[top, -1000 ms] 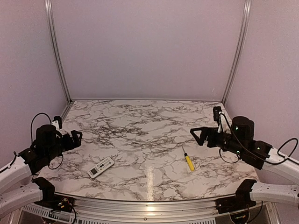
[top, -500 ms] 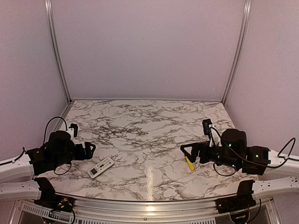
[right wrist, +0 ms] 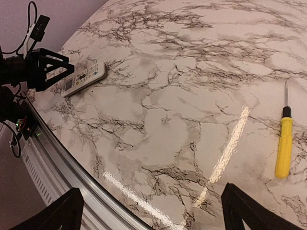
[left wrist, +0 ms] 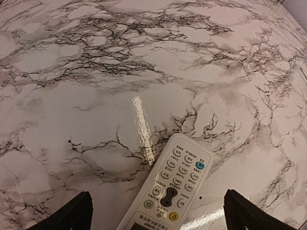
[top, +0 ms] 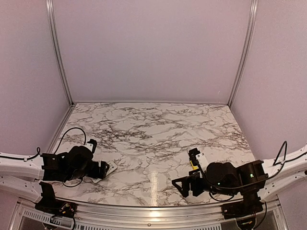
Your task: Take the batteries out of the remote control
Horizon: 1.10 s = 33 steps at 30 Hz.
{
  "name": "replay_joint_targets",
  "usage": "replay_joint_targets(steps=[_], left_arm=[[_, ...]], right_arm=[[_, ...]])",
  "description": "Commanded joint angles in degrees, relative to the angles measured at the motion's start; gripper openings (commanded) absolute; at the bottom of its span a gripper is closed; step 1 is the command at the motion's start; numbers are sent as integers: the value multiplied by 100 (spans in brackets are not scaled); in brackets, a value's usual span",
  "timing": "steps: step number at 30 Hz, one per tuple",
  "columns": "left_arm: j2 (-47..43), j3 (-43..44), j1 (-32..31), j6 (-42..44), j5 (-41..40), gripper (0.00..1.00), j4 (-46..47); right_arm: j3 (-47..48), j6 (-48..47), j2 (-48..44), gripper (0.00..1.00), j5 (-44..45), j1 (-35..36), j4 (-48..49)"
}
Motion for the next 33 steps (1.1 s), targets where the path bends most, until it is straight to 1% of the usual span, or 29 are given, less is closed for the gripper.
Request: replay_joint_targets(steps=[1, 5, 8, 11, 14, 17, 21, 23, 27, 29, 33], left_arm=[[616, 254, -254, -219, -312, 99, -98], [1234, 449, -351, -351, -360, 96, -165], [1532, 562, -354, -371, -371, 96, -202], [1802, 643, -362, -382, -309, 92, -218], [1904, 663, -411, -388, -241, 87, -220], [1837, 609, -456, -419, -173, 83, -186], [1752, 537, -512, -456, -74, 74, -153], [1748, 519, -576, -489, -64, 74, -153], [1800, 524, -792, -606, -134, 79, -162], [1873, 530, -899, -685, -182, 79, -141], [2123, 565, -1151, -777, -238, 74, -47]], right_arm=[[229, 616, 278, 99, 642, 482, -349], [221, 906, 513, 99, 932, 986, -378], [221, 1105, 637, 99, 1077, 1218, -433], [245, 1324, 789, 99, 1213, 1476, -478], [282, 1474, 964, 99, 1310, 1654, -495], [352, 1606, 1223, 99, 1397, 1794, -544], [529, 1852, 1538, 99, 1557, 2014, -744], [621, 1974, 1682, 99, 1652, 2126, -855], [789, 2297, 1939, 99, 1819, 2365, -1114], [832, 2453, 2034, 99, 1886, 2466, -1223], [872, 2800, 2181, 99, 2003, 2654, -1408]])
